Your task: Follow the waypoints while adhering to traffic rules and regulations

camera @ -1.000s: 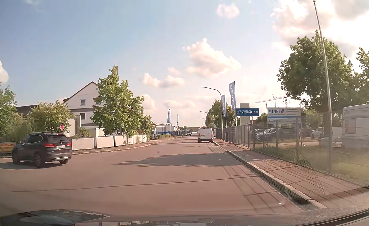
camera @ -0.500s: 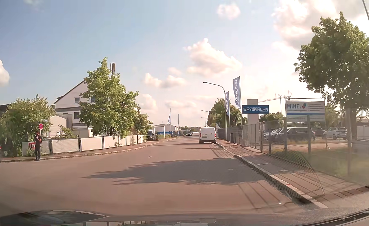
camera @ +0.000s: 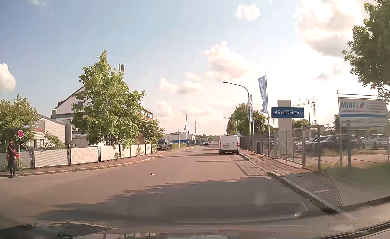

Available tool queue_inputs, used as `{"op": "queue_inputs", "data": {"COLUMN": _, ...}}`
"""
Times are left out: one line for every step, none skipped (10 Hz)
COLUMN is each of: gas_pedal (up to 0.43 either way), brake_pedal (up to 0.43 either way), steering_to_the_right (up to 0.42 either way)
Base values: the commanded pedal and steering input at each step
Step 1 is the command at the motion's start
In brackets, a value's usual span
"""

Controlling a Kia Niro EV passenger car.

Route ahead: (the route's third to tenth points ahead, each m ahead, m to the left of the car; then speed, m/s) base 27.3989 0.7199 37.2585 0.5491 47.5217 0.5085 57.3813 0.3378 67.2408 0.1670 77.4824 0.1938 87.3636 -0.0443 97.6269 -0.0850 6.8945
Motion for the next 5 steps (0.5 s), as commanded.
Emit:
{"op": "queue_inputs", "data": {"gas_pedal": 0.039, "brake_pedal": 0.012, "steering_to_the_right": -0.031}}
{"op": "queue_inputs", "data": {"gas_pedal": 0.000, "brake_pedal": 0.018, "steering_to_the_right": -0.025}}
{"op": "queue_inputs", "data": {"gas_pedal": 0.000, "brake_pedal": 0.012, "steering_to_the_right": -0.024}}
{"op": "queue_inputs", "data": {"gas_pedal": 0.000, "brake_pedal": 0.012, "steering_to_the_right": -0.017}}
{"op": "queue_inputs", "data": {"gas_pedal": 0.000, "brake_pedal": 0.012, "steering_to_the_right": -0.010}}
